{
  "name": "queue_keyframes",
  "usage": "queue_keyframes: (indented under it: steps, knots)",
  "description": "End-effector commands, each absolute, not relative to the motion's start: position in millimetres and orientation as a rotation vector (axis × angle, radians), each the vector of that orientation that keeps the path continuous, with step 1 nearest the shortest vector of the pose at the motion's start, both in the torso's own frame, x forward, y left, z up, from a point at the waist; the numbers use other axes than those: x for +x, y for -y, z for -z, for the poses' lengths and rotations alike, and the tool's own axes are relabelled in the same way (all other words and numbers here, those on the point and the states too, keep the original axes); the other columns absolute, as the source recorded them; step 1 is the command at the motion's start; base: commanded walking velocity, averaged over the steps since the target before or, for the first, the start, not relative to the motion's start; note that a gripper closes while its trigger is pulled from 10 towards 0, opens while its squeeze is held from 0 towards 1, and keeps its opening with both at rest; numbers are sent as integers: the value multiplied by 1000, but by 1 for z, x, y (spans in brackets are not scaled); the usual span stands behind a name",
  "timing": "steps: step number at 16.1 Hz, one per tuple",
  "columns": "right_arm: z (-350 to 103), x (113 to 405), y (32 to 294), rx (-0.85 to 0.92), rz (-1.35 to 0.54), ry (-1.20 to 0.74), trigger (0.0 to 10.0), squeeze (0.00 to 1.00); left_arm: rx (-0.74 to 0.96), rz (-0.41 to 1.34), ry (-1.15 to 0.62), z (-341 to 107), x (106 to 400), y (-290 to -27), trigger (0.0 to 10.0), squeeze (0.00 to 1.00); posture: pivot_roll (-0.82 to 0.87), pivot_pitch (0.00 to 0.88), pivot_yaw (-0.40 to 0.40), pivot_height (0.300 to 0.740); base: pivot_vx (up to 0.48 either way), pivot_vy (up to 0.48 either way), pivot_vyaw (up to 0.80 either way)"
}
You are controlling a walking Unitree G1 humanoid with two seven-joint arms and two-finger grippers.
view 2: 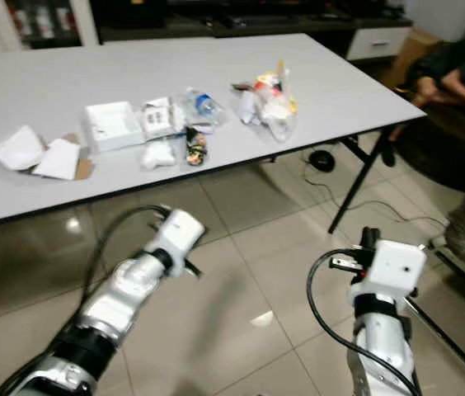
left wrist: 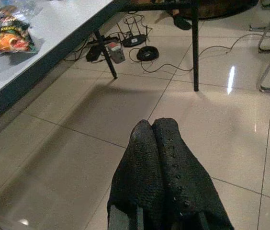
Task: Picking trash to rubbish bin
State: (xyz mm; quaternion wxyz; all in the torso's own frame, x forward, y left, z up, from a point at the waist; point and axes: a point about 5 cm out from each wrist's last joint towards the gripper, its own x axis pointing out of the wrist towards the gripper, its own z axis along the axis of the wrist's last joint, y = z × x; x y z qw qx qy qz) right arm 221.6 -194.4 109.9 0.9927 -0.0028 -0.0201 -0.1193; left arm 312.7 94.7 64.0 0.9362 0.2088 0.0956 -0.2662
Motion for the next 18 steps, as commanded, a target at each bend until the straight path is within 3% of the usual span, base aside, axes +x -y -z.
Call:
queue_keyframes:
  steps: [1, 6, 10, 15, 18]
  knots:
    - [-108, 224, 194, -14, 237, 45, 10000, 0, 445, 549, -198, -63, 314, -95, 10000, 0, 151, 61, -78, 740, 0, 0, 0]
    - [-98, 235, 188, -8, 205, 31, 10000, 0, 392, 368, -299, -50, 313, -131, 10000, 0, 249, 65, -122, 740, 0, 0, 0]
    - [-100, 256, 171, -25, 88, 43, 10000, 0, 416, 346, -340, -46, 296, -164, 10000, 0, 366, 91, -178, 740, 0, 0, 0]
    - [-106, 240, 196, -38, 109, 60, 10000, 0, 411, 340, -351, -62, 246, -195, 10000, 0, 397, 94, -182, 740, 0, 0, 0]
    - [-102, 232, 200, -28, 150, 54, 10000, 0, 433, 331, -347, -60, 263, -192, 10000, 0, 359, 85, -156, 740, 0, 0, 0]
